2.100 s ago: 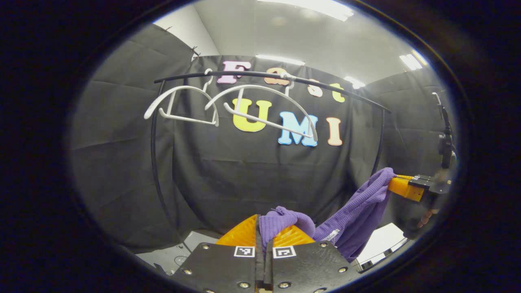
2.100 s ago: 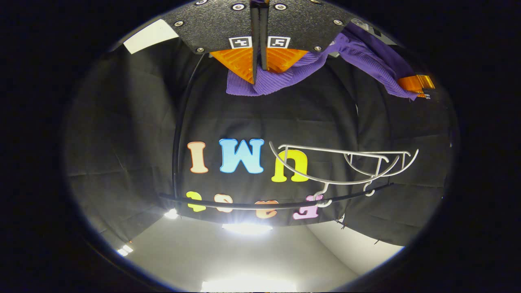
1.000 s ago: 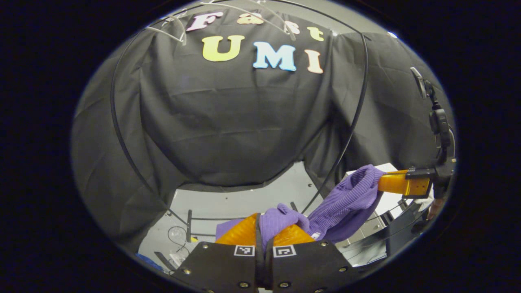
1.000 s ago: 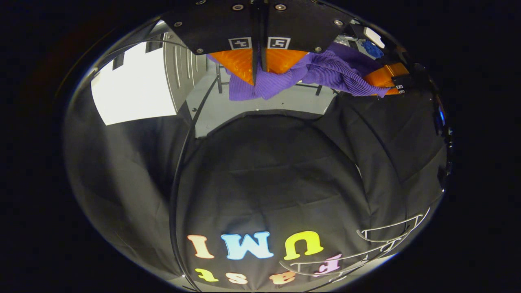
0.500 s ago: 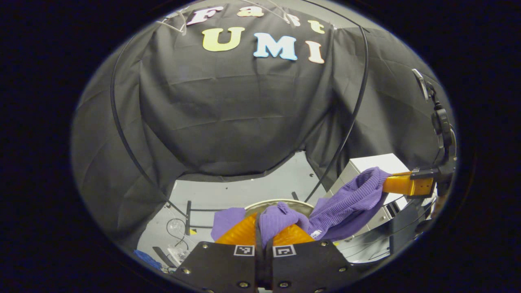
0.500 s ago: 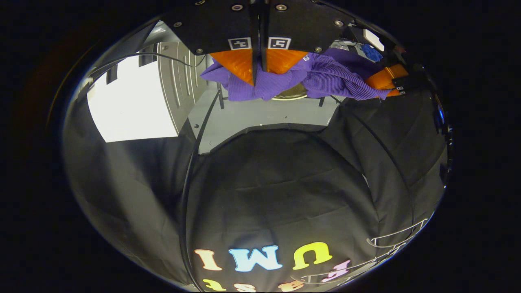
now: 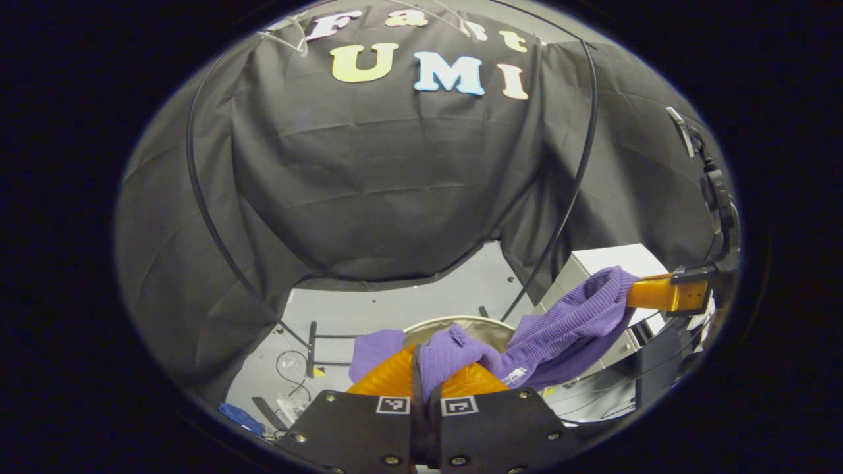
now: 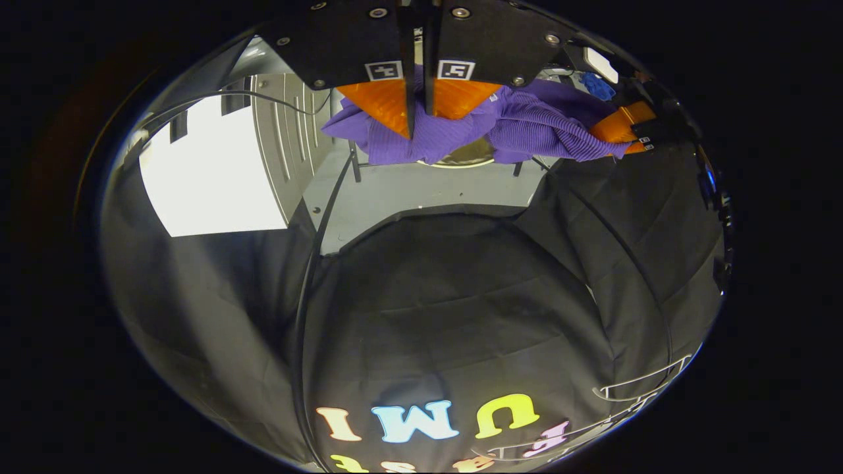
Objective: Grasp the clothes on the hanger with both hands and then place them into the laundry hamper below.
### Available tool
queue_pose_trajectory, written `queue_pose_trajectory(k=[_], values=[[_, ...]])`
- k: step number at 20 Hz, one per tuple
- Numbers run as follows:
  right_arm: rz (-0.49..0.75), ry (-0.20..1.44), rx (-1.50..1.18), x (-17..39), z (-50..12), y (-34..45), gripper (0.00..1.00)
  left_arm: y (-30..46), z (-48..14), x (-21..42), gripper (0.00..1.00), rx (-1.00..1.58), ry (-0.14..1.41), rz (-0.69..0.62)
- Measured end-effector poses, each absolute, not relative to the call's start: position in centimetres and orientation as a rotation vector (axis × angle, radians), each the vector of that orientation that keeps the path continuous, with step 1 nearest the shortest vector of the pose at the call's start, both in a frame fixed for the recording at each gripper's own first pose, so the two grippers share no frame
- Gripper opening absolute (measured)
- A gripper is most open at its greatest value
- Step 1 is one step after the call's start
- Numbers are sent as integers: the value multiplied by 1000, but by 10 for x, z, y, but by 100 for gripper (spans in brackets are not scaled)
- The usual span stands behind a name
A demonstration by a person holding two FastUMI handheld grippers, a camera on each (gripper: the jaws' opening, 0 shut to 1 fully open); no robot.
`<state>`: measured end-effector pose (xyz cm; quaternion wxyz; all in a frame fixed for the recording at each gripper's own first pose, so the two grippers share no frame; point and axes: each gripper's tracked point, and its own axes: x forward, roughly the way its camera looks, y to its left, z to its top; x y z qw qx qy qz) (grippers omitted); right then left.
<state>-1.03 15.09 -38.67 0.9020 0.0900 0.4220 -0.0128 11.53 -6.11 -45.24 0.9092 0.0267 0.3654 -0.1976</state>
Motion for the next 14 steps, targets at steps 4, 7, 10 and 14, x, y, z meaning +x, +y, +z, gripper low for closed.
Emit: queue_pose_trajectory(k=[4, 7, 10, 14], values=[[-37, 908, 224, -14, -389, 151, 7, -56, -459, 109, 8, 64, 777, -393], [-20, 895, 251, -14, -375, 156, 27, -51, -458, 105, 25, 65, 779, -382], [-11, 875, 235, -25, -363, 149, 44, -48, -435, 106, 57, 65, 741, -380], [-48, 799, 200, -22, -323, 129, 92, -34, -394, 102, 100, 80, 679, -362]])
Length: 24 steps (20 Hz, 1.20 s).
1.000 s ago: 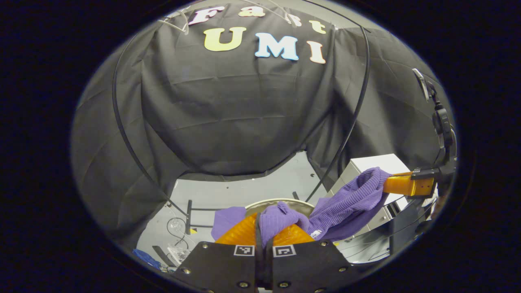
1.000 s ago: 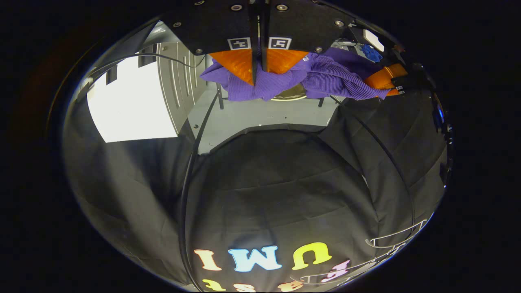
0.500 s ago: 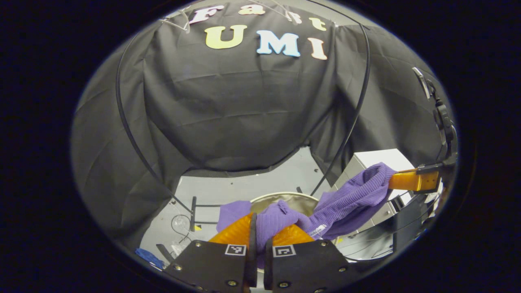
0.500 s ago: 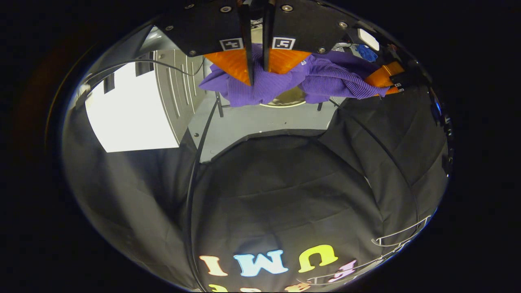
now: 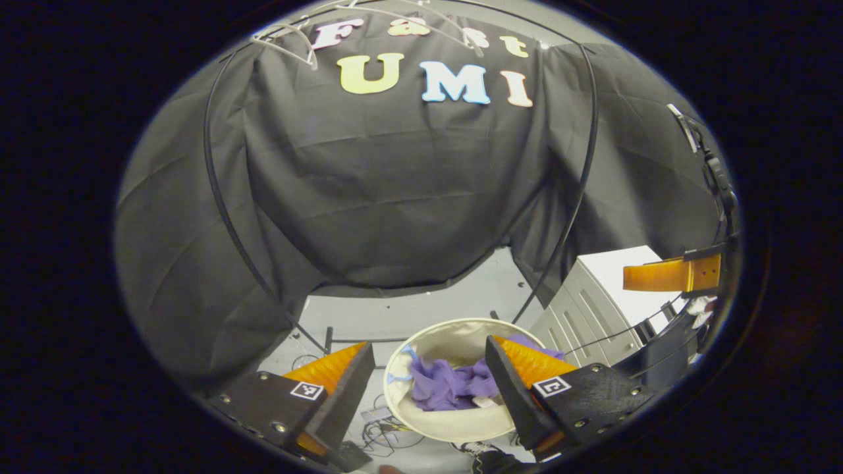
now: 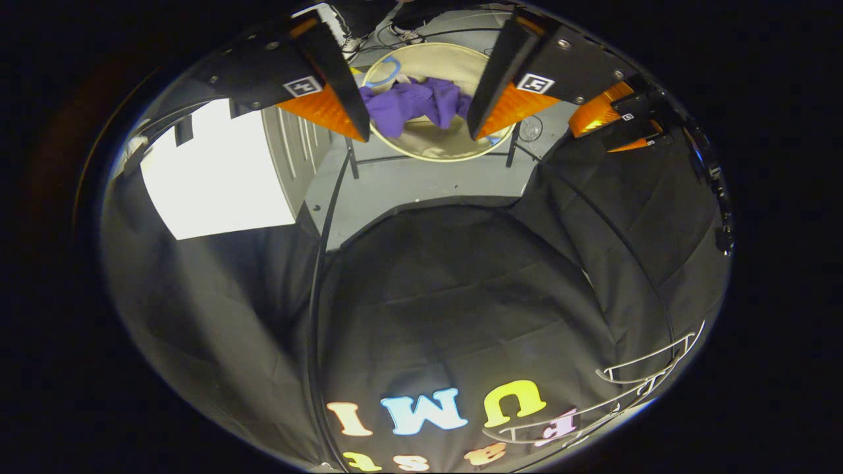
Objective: Grasp the clothes on the hanger with both hands and then place them into the laundry hamper below.
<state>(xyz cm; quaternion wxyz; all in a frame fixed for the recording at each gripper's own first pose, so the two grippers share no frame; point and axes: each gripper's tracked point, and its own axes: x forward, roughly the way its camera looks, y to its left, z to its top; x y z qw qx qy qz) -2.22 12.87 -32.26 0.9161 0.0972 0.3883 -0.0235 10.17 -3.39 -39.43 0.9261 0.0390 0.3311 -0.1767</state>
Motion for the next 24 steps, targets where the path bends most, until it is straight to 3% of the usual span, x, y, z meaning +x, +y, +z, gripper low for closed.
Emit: queue_pose_trajectory(k=[1, 6, 11, 12, 16, 18, 24], values=[[-61, 772, 185, -23, -311, 121, 96, -32, -379, 101, 98, 77, 660, -362], [-109, 613, 131, -22, -227, 74, 95, -17, -275, 100, 98, 59, 519, -354], [-168, 402, 72, -20, -132, 16, 95, -4, -133, 105, 100, 45, 331, -304], [-181, 357, 65, -22, -113, 2, 92, -7, -104, 107, 100, 38, 291, -295], [-177, 206, 57, -30, -44, -43, 95, -21, -6, 99, 96, 22, 168, -251], [-164, 140, 40, -32, -15, -63, 92, -35, 29, 91, 96, -6, 136, -228], [-129, 21, 38, -42, 30, -123, 95, -67, 104, 51, 93, -81, 45, -160]])
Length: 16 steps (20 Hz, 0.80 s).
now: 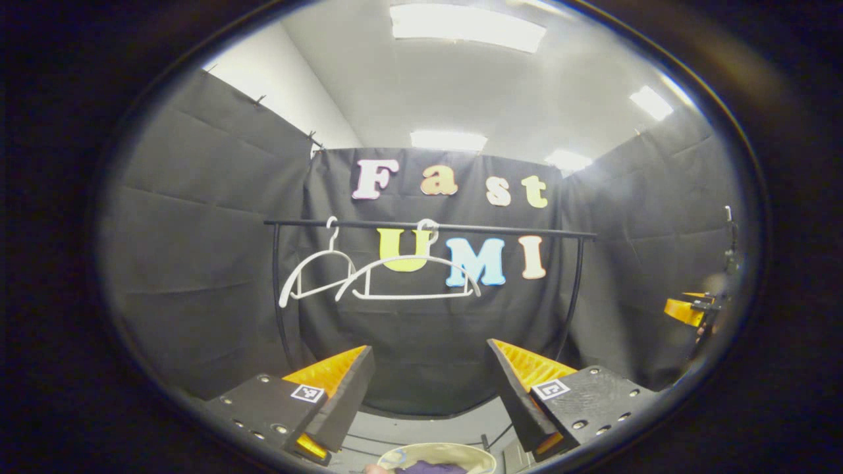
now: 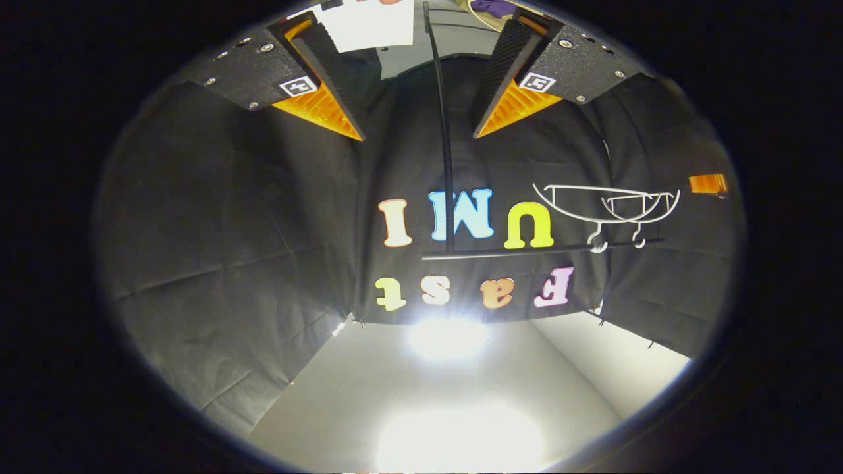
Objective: Grasp the clothes on the hanger with both hands and then place them into the laundry hamper below.
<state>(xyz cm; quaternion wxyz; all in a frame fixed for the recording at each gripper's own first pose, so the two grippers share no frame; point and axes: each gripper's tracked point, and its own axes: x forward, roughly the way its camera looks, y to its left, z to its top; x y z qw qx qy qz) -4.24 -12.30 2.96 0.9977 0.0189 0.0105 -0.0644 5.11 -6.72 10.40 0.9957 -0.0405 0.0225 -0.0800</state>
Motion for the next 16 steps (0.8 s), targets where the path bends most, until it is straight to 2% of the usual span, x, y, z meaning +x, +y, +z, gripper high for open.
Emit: queue_pose_trajectory(k=[3, 4, 6, 11, 16], values=[[-116, 23, 31, -48, 24, -144, 95, -82, 123, 34, 92, -102, 17, -146], [-110, 28, 26, -48, 20, -149, 92, -86, 125, 30, 92, -98, 16, -139], [-115, 50, 15, -46, 7, -164, 95, -95, 124, 22, 91, -79, 13, -128], [-80, 62, 59, -39, -13, -176, 95, -114, 104, 2, 89, -144, 17, -80], [-41, 99, 81, -38, -30, -182, 95, -118, 108, -19, 98, -137, 0, -51]])
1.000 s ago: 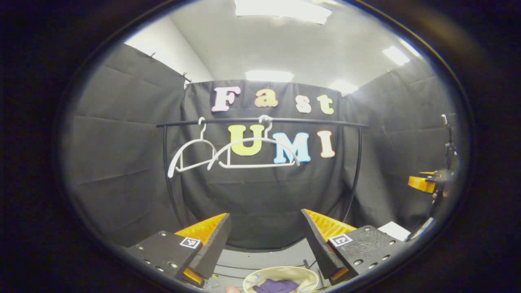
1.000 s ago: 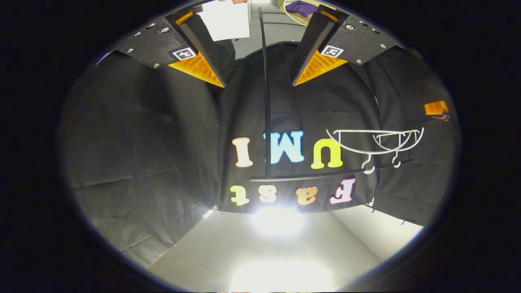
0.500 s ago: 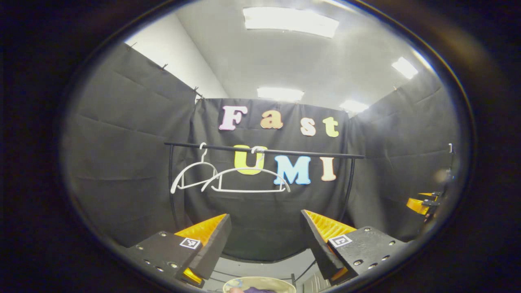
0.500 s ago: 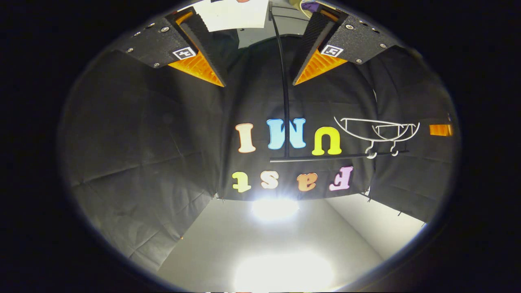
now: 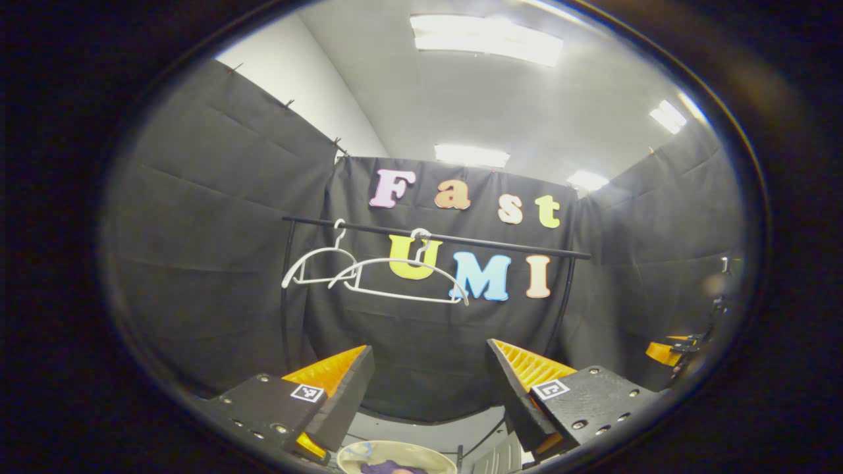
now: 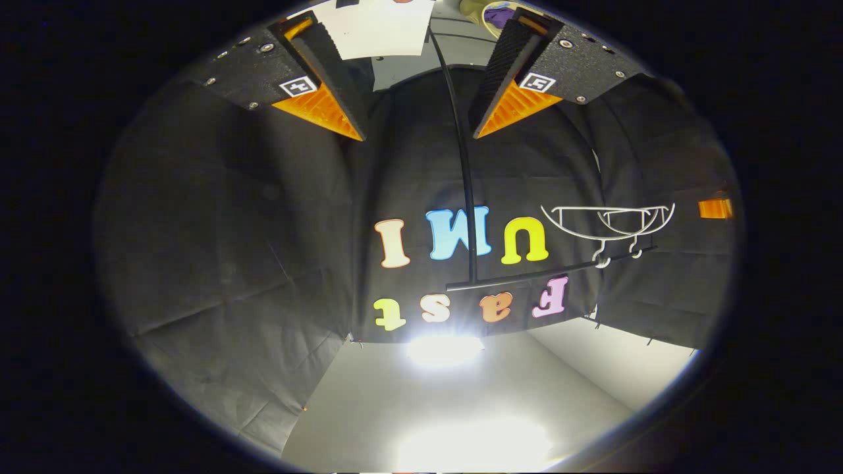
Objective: Grasp the clothes on the hanger with both hands and then place them into the laundry hamper below.
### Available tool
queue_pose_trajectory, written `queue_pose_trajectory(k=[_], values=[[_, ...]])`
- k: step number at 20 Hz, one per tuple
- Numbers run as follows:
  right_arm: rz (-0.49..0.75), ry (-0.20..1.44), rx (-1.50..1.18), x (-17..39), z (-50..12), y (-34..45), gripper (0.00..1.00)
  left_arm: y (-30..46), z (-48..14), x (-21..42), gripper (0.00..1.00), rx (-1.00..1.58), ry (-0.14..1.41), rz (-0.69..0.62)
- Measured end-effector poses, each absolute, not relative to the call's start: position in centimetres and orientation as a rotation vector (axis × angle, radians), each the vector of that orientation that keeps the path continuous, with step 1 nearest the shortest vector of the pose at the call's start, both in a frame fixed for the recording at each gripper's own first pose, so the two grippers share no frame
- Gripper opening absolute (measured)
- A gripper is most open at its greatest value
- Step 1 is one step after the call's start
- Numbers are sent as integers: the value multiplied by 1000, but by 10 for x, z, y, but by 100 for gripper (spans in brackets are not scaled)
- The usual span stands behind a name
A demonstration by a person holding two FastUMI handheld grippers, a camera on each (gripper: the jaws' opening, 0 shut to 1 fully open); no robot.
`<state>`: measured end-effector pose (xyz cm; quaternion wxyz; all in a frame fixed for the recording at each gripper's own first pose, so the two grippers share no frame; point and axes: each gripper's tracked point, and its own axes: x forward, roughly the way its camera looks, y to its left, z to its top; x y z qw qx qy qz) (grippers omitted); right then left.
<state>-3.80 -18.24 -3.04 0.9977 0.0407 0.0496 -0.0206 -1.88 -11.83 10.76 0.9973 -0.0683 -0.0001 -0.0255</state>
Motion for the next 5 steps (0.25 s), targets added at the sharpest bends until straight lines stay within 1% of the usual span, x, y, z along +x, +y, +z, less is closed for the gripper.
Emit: queue_pose_trajectory(k=[2, 3, 4, 5], values=[[-28, 92, 67, -39, -30, -183, 95, -119, 110, -25, 100, -140, -14, -44], [-23, 87, 63, -39, -28, -185, 99, -120, 111, -29, 100, -162, -28, -44], [-17, 84, 63, -40, -28, -186, 95, -120, 113, -31, 100, -192, -45, -41], [-11, 84, 68, -42, -27, -185, 95, -118, 113, -33, 100, -219, -60, -35]])
